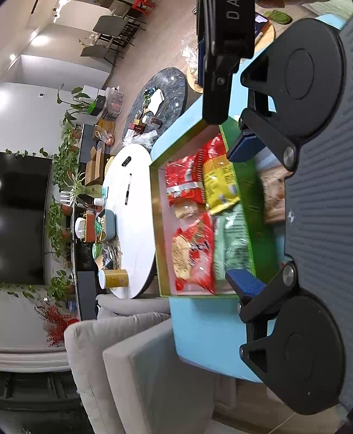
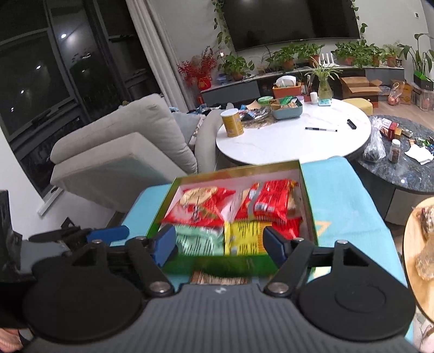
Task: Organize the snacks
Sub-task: 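Withdraw the right gripper from the box toward the remaining snacks, then grasp the orange sachima packet with the left gripper while the right grasps the bread packet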
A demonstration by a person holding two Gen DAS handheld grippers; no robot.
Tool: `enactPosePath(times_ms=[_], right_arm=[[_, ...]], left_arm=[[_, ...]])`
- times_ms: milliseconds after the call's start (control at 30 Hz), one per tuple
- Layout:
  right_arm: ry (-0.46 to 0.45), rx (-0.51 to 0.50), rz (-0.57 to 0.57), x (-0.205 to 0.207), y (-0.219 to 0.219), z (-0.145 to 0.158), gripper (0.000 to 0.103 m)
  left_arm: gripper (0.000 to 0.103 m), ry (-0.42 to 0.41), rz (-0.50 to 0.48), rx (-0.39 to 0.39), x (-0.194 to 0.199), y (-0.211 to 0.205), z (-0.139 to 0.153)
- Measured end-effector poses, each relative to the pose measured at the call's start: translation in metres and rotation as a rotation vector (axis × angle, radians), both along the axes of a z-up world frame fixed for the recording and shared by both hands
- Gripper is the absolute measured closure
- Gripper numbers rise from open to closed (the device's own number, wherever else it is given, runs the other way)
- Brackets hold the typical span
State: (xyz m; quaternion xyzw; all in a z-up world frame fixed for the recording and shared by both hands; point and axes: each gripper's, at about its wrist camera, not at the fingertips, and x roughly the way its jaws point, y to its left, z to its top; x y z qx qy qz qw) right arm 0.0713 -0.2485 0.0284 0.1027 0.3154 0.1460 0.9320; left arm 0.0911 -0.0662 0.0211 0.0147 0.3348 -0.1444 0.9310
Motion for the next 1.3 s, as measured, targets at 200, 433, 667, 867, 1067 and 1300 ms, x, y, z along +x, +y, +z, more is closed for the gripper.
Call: enactPosePath(times_ms=[200, 433, 667, 867, 1067, 1300], right_arm=[[0.017, -0.002, 0.006, -0.026, 0.0, -0.009, 0.039], [0.072, -0.02, 0.035, -0.051, 0.005, -0.038, 0.038], [0.12, -0.016, 0.033, -0.065, 0.009, -0.059, 0.038], [0.125, -0.039, 0.038, -0.068, 0.013, -0.066, 0.038], [0.142, -0.033, 0.025, -0.068, 0.006, -0.073, 0.038], [0.169, -0.033, 0.053, -0.06, 0.011, -0.08, 0.038]], left_arm=[[0.016, -0.016, 0.019, 0.011, -0.041, 0.033, -0.008], [0.015, 0.043, 0.113, 0.044, -0.09, 0.081, -0.041], [0.015, 0.14, 0.184, 0.048, -0.113, 0.102, -0.06], [0.015, 0.215, 0.163, 0.029, -0.108, 0.091, -0.075], [0.018, 0.267, 0.153, 0.029, -0.1, 0.081, -0.093], [0.061, 0.276, 0.092, 0.063, -0.093, 0.074, -0.104]])
